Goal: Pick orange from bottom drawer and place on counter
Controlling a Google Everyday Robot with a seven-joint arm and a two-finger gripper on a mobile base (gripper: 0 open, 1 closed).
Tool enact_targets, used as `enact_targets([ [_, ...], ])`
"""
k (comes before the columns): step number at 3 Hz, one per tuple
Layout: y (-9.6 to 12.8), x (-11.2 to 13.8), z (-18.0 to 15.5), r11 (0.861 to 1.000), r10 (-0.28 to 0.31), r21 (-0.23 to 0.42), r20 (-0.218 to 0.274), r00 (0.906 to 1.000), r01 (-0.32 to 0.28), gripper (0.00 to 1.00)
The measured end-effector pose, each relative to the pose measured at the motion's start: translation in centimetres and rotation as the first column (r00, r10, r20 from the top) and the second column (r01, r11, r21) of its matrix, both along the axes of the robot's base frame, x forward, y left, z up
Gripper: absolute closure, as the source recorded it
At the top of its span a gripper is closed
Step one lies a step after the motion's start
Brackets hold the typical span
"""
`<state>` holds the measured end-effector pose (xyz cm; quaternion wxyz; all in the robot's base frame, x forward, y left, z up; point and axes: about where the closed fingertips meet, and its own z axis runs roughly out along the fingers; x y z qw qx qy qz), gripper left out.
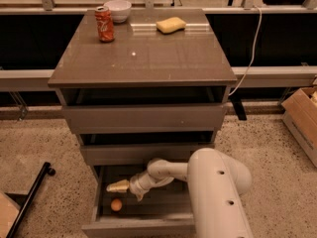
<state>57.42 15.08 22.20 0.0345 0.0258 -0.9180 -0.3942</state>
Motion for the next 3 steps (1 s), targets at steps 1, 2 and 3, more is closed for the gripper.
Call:
enact_targets([
  [1, 1.7, -0.1, -2.4, 0.999, 0.005, 0.054, -0.043, 0.9991, -0.003, 0.0],
  [2, 3.6, -0.1, -3.8, 0.994, 0.03, 0.111, -0.079, 0.9964, -0.021, 0.0],
  [3, 5.2, -0.3, -4.0, 0.988, 0.067, 0.147, -0.098, 0.9929, -0.052, 0.0],
])
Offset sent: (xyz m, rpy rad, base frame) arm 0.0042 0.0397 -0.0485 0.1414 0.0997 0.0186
